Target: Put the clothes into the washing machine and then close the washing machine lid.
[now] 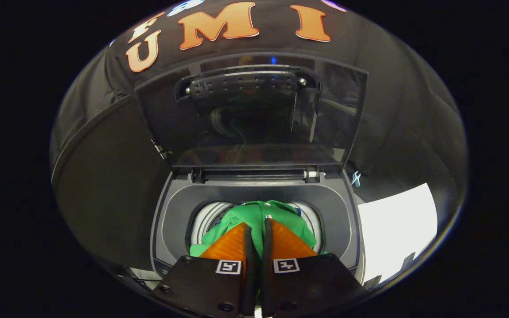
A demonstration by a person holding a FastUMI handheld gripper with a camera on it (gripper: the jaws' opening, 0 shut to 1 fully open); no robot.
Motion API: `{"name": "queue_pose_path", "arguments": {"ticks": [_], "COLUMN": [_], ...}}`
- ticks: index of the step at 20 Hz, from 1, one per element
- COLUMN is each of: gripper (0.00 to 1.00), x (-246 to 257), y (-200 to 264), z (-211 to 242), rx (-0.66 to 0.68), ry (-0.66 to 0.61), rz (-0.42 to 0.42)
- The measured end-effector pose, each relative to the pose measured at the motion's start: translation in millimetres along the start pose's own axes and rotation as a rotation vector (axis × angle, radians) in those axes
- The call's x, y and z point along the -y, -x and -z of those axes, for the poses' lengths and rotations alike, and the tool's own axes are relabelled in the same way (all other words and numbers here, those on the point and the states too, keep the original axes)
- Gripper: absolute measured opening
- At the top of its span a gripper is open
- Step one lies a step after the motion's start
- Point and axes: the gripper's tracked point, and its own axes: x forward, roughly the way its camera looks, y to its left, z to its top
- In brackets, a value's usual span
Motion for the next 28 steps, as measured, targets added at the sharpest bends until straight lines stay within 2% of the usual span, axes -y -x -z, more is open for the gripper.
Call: {"name": "queue_pose_path", "arguments": {"ticks": [2,7,10,18,23,25,27,28], "gripper": [0.13,0.13,0.13,0.13,0.24,0.24,0.28,0.35], "x": [-0.3,-4.3,-2.7,1.1,1.7,5.0,3.7,3.7], "y": [-14.5,-50.8,-66.7,-83.2,-79.3,-74.4,-68.3,-62.5], "z": [6.8,30.8,41.5,69.5,69.3,62.3,59.6,58.8], "rx": [-0.013,-0.073,-0.1,-0.189,-0.177,-0.149,-0.134,-0.128], "ry": [-0.015,-0.178,-0.194,-0.152,-0.098,-0.065,-0.034,-0.025], "rz": [0.009,0.027,0.057,0.111,0.124,0.134,0.128,0.126]}}
